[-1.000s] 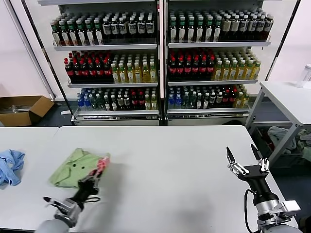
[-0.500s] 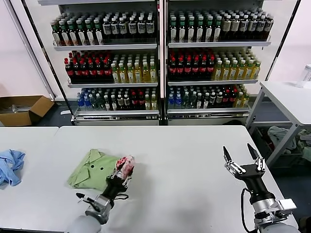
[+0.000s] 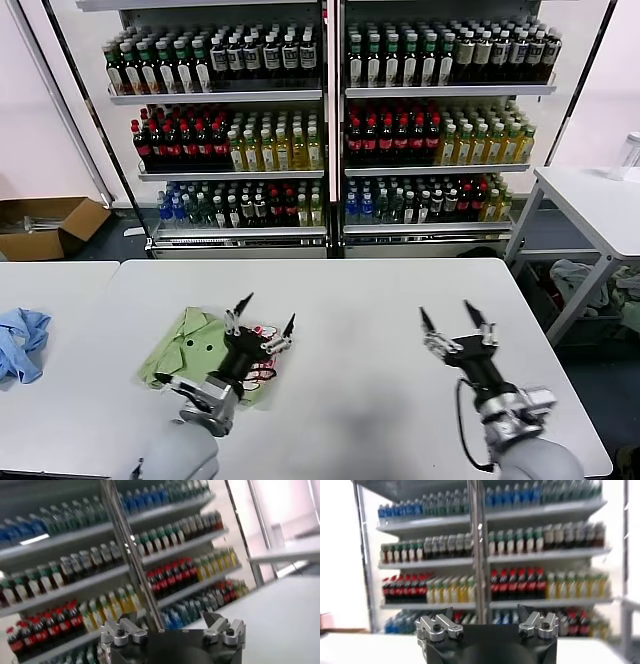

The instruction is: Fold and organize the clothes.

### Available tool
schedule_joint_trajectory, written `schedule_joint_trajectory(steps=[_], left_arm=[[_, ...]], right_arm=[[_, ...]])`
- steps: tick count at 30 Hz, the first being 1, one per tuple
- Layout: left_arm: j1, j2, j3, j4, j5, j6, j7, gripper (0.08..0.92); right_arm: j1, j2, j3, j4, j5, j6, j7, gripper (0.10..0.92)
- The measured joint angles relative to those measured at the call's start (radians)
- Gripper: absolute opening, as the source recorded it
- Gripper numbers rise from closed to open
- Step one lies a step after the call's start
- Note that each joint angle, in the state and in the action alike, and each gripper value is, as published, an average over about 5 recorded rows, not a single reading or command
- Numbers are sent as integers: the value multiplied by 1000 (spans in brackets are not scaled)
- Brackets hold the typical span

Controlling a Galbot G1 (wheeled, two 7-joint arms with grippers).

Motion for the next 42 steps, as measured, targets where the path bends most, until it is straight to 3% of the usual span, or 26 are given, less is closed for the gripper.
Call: schedule_joint_trajectory(steps=[11, 26, 42], left_arm=[[118, -29, -219, -132, -20, -20, 73, 823], [187, -68, -295, -181, -27, -14, 109, 823], [224, -74, -326, -194, -28, -12, 122, 823]], right_arm=[[342, 163, -382, -184, 142, -258, 39, 823], [492, 298, -601, -320, 249, -390, 75, 803], [529, 364, -620, -434, 238, -407, 50, 361]])
